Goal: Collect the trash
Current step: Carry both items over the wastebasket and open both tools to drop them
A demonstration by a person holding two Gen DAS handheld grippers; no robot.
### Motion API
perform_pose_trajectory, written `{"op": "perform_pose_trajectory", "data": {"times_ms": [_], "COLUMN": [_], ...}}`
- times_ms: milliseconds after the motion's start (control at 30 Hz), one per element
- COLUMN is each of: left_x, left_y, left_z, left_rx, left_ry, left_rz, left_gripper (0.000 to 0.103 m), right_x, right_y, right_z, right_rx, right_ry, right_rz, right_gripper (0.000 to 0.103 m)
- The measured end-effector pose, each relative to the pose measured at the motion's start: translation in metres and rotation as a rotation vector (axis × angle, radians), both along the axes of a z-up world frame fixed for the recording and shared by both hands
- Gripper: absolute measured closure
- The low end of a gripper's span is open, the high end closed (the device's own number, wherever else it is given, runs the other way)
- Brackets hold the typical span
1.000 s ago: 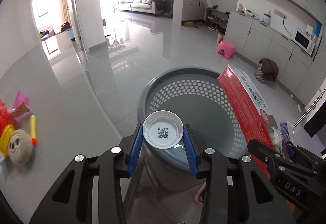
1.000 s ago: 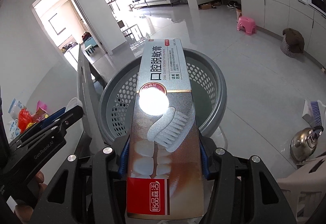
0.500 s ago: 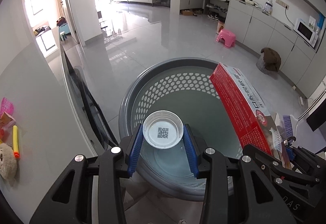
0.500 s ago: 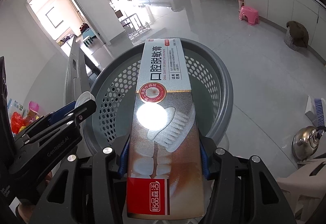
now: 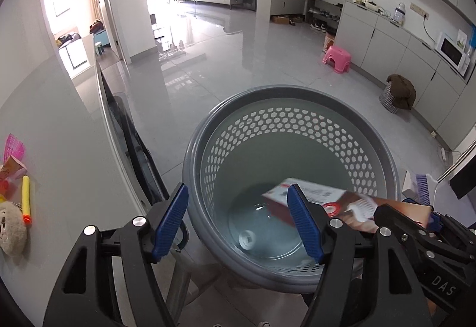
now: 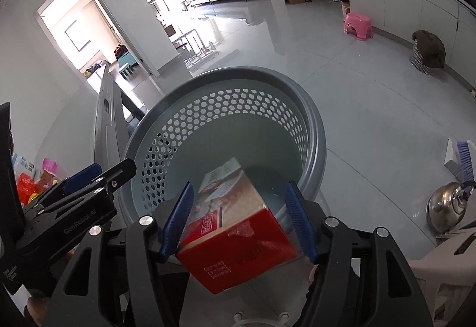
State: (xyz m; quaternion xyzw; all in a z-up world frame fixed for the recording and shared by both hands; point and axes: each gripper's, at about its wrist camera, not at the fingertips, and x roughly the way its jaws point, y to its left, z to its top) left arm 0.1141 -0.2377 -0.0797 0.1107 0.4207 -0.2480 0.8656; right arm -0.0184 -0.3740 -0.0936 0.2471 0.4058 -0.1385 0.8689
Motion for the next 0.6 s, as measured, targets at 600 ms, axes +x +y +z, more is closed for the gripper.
{"op": "perform_pose_trajectory", "data": {"times_ms": [600], "left_x": [-0.015], "left_y": [0.011], "left_z": [0.011], "left_rx": [0.004], "left_ry": [-0.024], "left_rz": [0.014], "left_gripper": [0.035], "right_x": [-0.014], "right_y": [0.002], "right_z": [0.001], "right_rx": [0.011], "right_ry": [-0.020], "right_rz": [-0.009], "right_gripper": [0.042]}}
